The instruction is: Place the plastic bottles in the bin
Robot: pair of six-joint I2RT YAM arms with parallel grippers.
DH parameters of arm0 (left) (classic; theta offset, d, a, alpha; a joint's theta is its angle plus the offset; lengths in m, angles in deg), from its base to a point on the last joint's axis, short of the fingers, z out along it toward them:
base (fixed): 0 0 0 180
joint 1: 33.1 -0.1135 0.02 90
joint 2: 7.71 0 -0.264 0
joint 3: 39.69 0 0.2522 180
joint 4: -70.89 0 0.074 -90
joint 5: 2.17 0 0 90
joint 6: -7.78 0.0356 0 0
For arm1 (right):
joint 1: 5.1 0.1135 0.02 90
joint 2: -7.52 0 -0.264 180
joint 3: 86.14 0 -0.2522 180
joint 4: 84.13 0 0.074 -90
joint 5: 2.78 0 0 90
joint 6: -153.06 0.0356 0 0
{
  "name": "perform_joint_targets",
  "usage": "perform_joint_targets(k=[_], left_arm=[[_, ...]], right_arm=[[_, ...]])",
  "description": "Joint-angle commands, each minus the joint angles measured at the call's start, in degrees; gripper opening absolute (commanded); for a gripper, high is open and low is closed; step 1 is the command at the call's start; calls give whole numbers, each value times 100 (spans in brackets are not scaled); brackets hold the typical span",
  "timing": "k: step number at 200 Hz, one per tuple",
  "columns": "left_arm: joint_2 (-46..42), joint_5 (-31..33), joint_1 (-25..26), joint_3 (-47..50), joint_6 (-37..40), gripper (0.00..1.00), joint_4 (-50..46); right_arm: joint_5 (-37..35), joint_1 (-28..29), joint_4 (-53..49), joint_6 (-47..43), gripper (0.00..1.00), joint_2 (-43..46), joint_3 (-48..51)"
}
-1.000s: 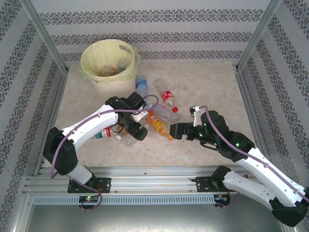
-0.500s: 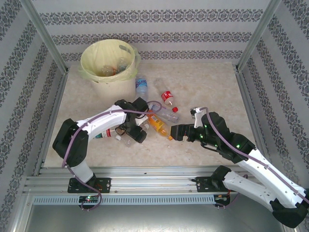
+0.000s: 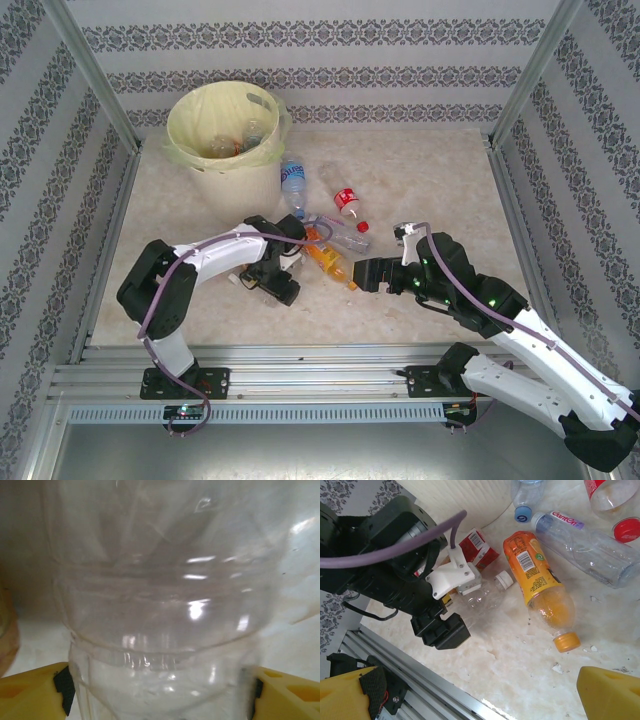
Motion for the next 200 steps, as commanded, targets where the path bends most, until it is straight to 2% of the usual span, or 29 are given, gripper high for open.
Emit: perform_joint_targets(k=[1, 30, 53, 109, 150, 200], left_arm=[[46, -95, 65, 144, -231, 86, 171], [24, -278, 65, 230, -334, 84, 291], [6, -387, 65, 247, -386, 72, 328], [-278, -434, 65, 170, -433, 58, 257], [-810, -614, 65, -25, -436, 54, 138], [-1447, -912, 65, -807, -297, 54, -57]], right_arm=[[-97, -51, 54, 85, 98, 86, 105], [-93, -48, 80, 85, 98, 73, 118], [-95, -50, 86, 84, 98, 60, 127], [-85, -50, 99, 94, 98, 73, 140], [-12, -59, 259, 85, 98, 106, 166], [-2, -47, 616, 25, 98, 319, 106]])
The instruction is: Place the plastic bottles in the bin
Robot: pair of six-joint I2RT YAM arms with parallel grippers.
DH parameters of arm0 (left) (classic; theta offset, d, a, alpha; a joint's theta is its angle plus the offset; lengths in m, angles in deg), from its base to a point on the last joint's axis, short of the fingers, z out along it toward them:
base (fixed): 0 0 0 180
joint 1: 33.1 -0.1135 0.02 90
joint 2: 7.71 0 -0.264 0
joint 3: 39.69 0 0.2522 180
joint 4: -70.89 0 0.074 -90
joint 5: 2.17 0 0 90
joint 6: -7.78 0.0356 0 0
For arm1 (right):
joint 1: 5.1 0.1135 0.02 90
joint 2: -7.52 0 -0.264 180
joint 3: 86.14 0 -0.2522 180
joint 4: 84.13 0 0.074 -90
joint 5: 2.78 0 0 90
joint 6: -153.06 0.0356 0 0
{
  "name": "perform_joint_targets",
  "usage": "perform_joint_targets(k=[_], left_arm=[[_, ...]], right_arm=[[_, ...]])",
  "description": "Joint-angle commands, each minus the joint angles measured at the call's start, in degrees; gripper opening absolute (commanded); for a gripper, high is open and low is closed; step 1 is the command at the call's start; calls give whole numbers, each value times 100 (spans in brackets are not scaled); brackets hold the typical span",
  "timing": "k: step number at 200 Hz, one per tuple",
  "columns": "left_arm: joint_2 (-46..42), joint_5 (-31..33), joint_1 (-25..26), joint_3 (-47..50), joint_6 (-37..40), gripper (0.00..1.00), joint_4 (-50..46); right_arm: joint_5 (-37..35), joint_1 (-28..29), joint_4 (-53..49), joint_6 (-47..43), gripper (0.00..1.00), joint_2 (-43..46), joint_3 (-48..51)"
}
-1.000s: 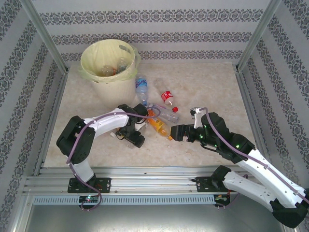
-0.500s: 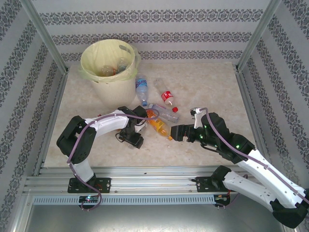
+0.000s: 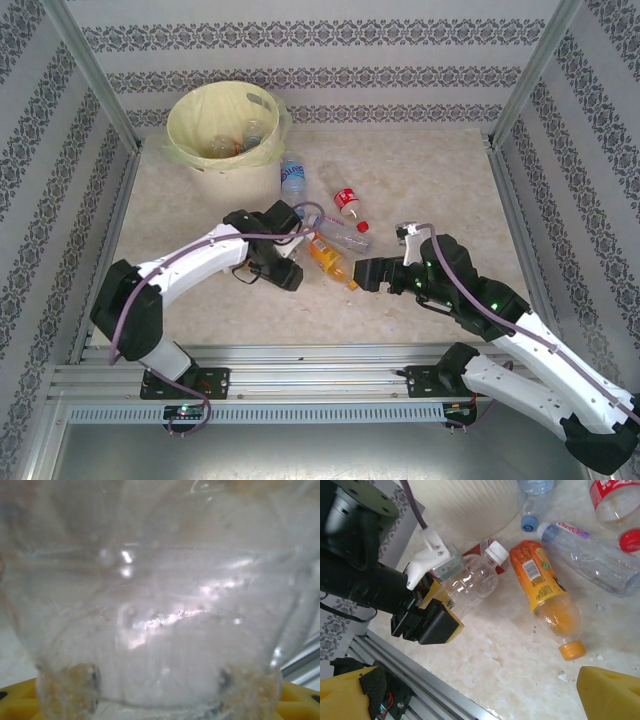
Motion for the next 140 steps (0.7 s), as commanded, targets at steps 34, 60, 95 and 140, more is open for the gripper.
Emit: perform_joint_targets(k=[34, 60, 95, 140], left_arm=[[-571, -267, 26, -1282, 173, 55, -271], [-526, -291, -104, -1956, 147, 55, -213], [-219, -277, -425, -2935, 114, 55, -213], [190, -156, -1189, -4044, 16, 55, -278]], right_arm=[[-92, -48, 383, -27, 98, 134, -105], [-102, -49, 433, -27, 98, 72, -134], [-118, -52, 468, -1, 98, 41, -151], [-149, -51, 457, 25, 98, 82, -152]])
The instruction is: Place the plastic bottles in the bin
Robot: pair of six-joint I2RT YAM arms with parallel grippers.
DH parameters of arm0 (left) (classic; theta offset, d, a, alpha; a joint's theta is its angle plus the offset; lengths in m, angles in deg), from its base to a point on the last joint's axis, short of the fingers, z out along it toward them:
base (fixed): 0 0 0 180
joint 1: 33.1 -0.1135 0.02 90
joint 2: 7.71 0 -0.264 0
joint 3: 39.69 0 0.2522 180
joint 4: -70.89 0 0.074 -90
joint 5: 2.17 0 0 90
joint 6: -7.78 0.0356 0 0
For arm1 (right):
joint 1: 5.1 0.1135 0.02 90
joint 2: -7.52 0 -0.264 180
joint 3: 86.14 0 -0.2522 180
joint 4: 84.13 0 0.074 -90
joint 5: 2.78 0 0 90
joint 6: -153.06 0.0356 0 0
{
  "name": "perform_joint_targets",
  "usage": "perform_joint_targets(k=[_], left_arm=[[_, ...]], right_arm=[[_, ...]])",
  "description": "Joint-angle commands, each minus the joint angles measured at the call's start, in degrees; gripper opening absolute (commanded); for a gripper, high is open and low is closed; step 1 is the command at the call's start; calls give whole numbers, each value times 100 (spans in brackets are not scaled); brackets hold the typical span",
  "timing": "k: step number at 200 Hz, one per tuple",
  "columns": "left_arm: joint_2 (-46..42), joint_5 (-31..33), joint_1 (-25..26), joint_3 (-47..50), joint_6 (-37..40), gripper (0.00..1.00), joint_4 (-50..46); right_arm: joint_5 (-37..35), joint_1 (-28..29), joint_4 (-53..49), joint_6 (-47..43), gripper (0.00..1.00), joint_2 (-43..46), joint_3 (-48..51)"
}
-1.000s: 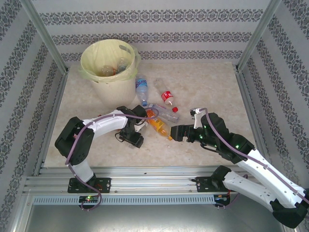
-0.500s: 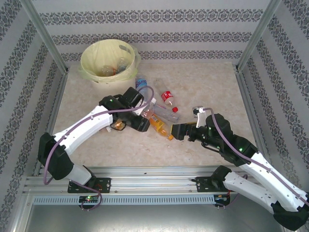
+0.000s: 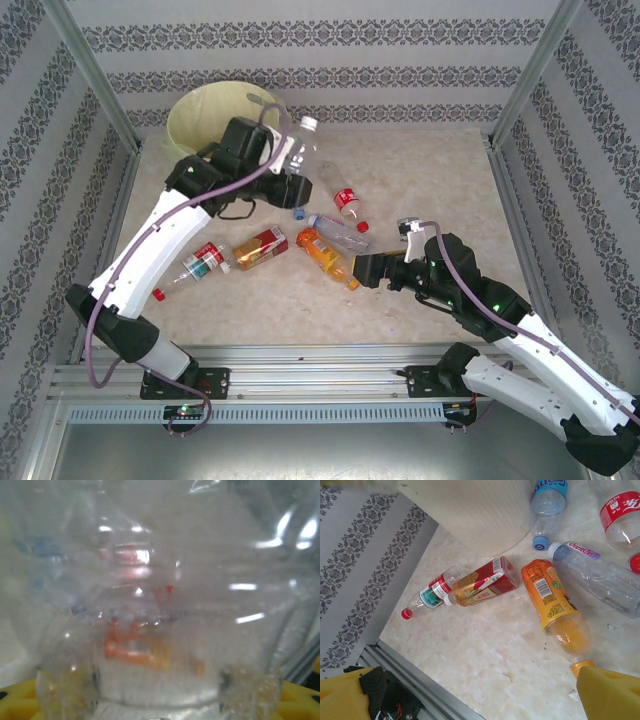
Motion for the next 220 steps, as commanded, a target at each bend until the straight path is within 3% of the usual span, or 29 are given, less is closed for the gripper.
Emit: perform_joint_targets(k=[1, 54, 96, 186, 220], left_arm=[[215, 78, -450, -535, -28, 55, -156], [1087, 638, -1373, -2082, -265, 55, -793], [1960, 859, -1774, -3030, -247, 56, -1227], [2538, 751, -2105, -3260, -371, 63, -1392], [2490, 662, -2152, -3278, -384, 76, -1374]], right_arm=[[-140, -49, 122, 28, 98, 62, -147], [-220, -53, 83, 97, 98, 121, -59], [-283, -53, -29, 98, 98, 188, -50], [-536, -51, -468, 107, 98, -7, -123], [-497, -47, -549, 30, 98, -140, -121]])
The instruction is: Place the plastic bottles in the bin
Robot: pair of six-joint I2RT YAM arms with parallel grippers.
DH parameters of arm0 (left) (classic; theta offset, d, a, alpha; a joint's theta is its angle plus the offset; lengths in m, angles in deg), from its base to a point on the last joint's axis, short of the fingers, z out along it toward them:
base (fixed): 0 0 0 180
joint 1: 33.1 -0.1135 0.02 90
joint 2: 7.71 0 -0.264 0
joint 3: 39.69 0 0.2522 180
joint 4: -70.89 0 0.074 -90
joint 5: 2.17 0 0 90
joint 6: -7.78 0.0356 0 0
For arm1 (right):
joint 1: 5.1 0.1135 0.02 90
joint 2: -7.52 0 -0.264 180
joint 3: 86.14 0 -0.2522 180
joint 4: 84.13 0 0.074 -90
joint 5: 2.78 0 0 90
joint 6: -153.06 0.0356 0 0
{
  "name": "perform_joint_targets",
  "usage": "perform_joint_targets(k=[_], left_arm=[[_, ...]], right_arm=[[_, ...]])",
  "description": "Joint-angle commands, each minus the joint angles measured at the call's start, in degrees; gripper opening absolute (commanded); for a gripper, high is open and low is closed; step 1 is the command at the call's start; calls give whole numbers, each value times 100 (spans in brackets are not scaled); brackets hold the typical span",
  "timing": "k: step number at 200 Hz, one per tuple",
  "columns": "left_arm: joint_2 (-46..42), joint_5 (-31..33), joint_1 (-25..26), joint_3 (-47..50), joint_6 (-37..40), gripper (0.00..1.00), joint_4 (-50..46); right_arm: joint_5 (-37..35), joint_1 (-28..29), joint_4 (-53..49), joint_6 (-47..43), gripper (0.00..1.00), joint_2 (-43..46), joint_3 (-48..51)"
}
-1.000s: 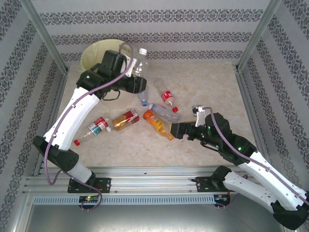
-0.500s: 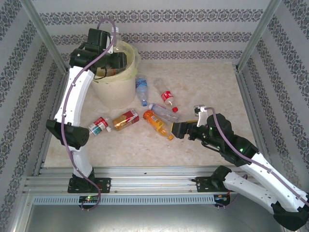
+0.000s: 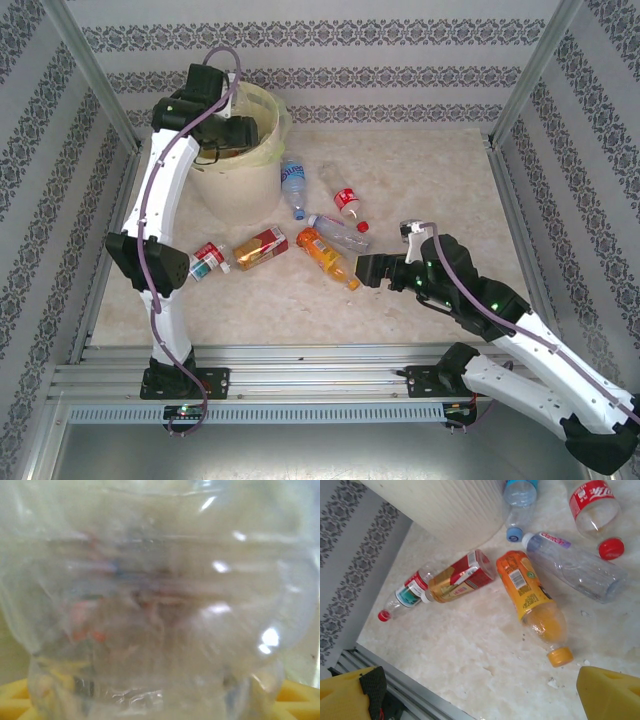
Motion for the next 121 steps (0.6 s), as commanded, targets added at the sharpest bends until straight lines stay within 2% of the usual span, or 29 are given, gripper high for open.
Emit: perform_joint_targets(k=[1, 62, 121], left_arm=[[-50, -92, -111, -209, -67, 77, -147], [-306, -295, -110, -277, -12, 100, 39], [-979, -526, 19, -110, 304, 100, 339]], right_arm=[[-116, -47, -163, -63, 98, -35, -121], [-187, -48, -463, -434, 98, -166, -243], [-306, -102, -1011, -1531, 94, -941, -853]])
